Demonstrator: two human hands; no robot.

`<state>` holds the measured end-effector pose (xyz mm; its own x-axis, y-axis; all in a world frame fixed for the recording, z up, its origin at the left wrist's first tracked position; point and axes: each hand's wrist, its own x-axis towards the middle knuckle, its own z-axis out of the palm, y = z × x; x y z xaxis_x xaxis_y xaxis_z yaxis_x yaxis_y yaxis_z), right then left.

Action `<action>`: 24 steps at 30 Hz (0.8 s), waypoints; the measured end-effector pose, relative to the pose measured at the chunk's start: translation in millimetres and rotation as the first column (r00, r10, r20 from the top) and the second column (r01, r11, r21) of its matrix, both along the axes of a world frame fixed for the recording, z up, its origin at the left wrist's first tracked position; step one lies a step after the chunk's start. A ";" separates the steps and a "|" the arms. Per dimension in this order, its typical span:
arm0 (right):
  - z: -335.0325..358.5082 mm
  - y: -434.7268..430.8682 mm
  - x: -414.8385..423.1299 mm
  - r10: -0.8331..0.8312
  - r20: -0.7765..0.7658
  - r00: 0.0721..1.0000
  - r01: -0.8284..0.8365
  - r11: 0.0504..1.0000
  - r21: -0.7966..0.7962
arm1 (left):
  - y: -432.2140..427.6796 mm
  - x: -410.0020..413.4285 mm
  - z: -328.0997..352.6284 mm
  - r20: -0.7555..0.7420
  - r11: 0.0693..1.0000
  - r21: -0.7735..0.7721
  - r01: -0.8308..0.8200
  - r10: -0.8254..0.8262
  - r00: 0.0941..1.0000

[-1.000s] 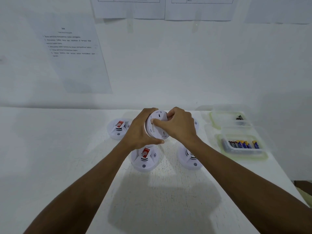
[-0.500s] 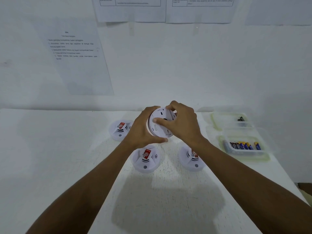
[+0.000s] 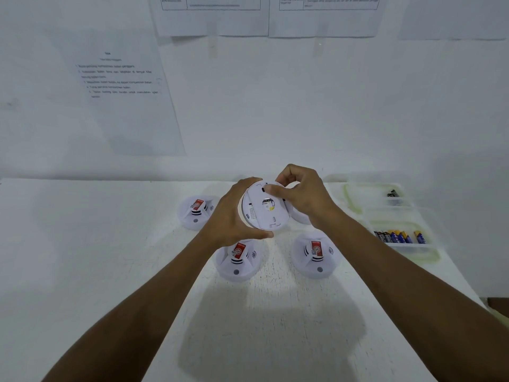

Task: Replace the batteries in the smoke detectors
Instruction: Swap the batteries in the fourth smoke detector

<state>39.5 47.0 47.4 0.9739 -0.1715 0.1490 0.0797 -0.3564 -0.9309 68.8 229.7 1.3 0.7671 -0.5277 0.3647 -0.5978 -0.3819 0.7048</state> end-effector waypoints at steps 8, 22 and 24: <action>0.0 6.8 -5.8 -0.099 0.016 0.995 0.100 0.972 -0.211 | -0.4 5.8 1.9 -0.037 1.000 -0.005 -0.008 0.008 0.999; 2.0 24.7 -6.7 -0.169 0.110 0.979 0.202 0.792 -0.577 | -6.5 3.0 9.0 -0.153 1.000 0.008 -0.003 0.004 0.988; 0.1 25.3 -7.5 -0.175 0.119 0.977 0.212 0.787 -0.580 | -10.4 5.9 4.3 -0.253 0.999 -0.029 -0.033 0.024 0.967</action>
